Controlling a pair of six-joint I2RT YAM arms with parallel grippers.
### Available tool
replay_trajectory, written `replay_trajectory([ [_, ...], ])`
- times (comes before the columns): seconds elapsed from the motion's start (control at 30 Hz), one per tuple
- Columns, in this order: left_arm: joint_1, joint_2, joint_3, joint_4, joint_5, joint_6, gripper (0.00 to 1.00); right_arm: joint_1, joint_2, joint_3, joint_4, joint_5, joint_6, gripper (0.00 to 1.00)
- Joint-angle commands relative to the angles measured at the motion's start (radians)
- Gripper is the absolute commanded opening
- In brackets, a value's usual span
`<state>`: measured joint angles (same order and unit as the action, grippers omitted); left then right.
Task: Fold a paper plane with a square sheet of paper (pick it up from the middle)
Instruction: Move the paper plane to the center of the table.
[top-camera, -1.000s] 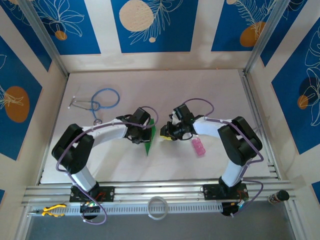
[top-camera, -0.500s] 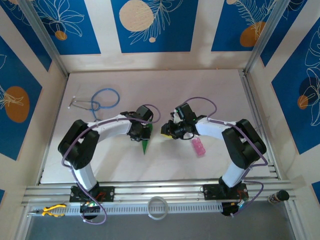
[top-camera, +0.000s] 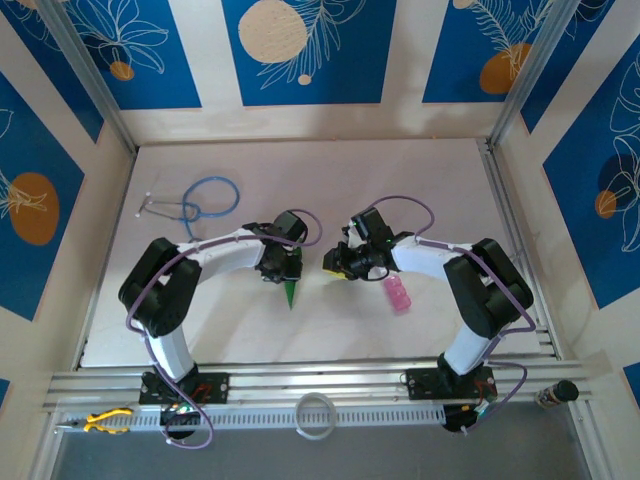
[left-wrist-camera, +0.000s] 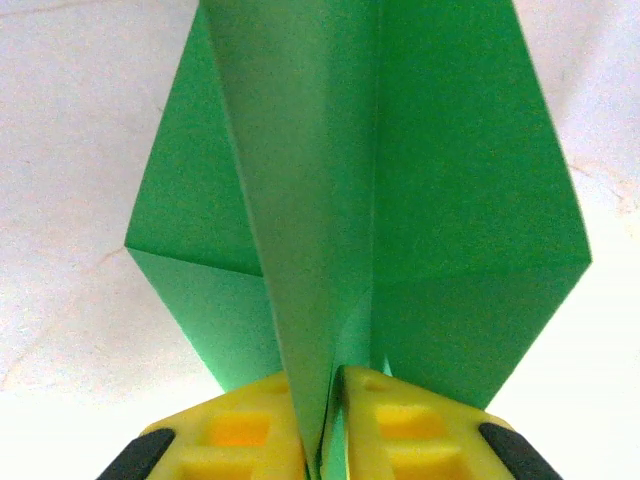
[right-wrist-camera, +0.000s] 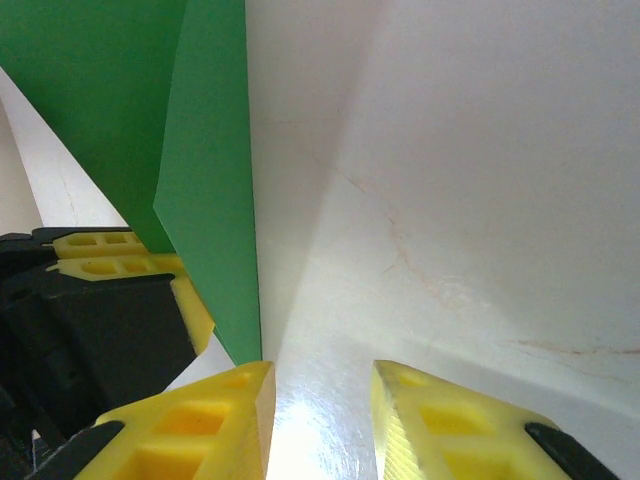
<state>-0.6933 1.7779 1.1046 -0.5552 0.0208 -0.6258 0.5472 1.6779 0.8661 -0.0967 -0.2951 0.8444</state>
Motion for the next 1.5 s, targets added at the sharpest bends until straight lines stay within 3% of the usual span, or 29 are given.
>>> replay_trajectory([
  [0.0, -0.017, 0.021, 0.027, -0.005, 0.002, 0.001, 0.17, -0.003, -0.003, -0.012, -0.006, -0.004, 0.007, 0.31],
  [0.53, -0.043, 0.059, 0.057, 0.001, 0.001, -0.008, 0.17, -0.003, 0.006, -0.014, -0.004, -0.009, 0.008, 0.31],
  [0.9, -0.079, 0.114, 0.097, -0.053, -0.098, -0.026, 0.22, -0.004, -0.005, -0.019, -0.016, 0.014, 0.004, 0.31],
  [1.17, -0.101, 0.173, 0.168, -0.131, -0.204, -0.072, 0.26, -0.022, -0.108, -0.061, -0.035, 0.102, 0.005, 0.31],
  [1.47, -0.112, 0.245, 0.255, -0.173, -0.233, -0.110, 0.32, -0.088, -0.259, -0.148, -0.039, 0.147, 0.004, 0.32],
])
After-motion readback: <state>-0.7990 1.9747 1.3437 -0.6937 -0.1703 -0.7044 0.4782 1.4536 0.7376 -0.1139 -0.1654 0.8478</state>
